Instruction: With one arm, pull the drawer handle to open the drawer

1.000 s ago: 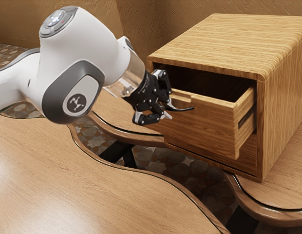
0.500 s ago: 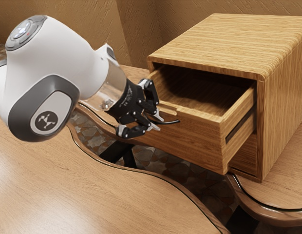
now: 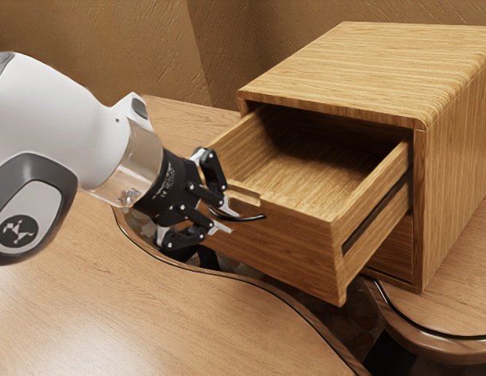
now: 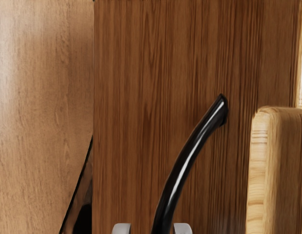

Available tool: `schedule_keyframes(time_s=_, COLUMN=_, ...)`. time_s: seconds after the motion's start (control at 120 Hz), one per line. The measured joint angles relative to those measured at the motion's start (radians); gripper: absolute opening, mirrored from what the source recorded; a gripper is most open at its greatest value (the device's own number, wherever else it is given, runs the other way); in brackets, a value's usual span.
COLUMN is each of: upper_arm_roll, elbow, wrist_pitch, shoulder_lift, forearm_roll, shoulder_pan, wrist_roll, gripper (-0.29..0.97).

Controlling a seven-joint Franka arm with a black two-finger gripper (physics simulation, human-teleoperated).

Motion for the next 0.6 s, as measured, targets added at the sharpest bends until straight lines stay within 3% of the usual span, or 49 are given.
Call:
schedule_keyframes(time_s=0.333, upper_arm_roll=0.009, elbow=-0.08, wrist_pitch=-0.022, shoulder_lift=-0.114, forearm_roll=-0.001, shoulder_pan=0.004, wrist_roll=-0.001, gripper=0.01)
schedule_keyframes(time_s=0.417, upper_arm_roll=0.009, elbow=-0.051, wrist_pitch=-0.055, shoulder_lift=-0.133, forearm_roll=0.007, shoulder_pan=0.004, wrist_roll=-0.001, gripper=0.13)
schedule_keyframes(time_s=0.517, upper_arm_roll=0.0, elbow=0.055, wrist_pitch=-0.147, shoulder_lift=-0.195, forearm_roll=0.035, shoulder_pan=0.017, wrist_roll=-0.002, gripper=0.32)
schedule_keyframes(time_s=0.6, upper_arm_roll=-0.013, elbow=0.373, wrist_pitch=-0.326, shoulder_lift=-0.134, forearm_roll=0.068, shoulder_pan=0.129, wrist_roll=-0.001, gripper=0.43)
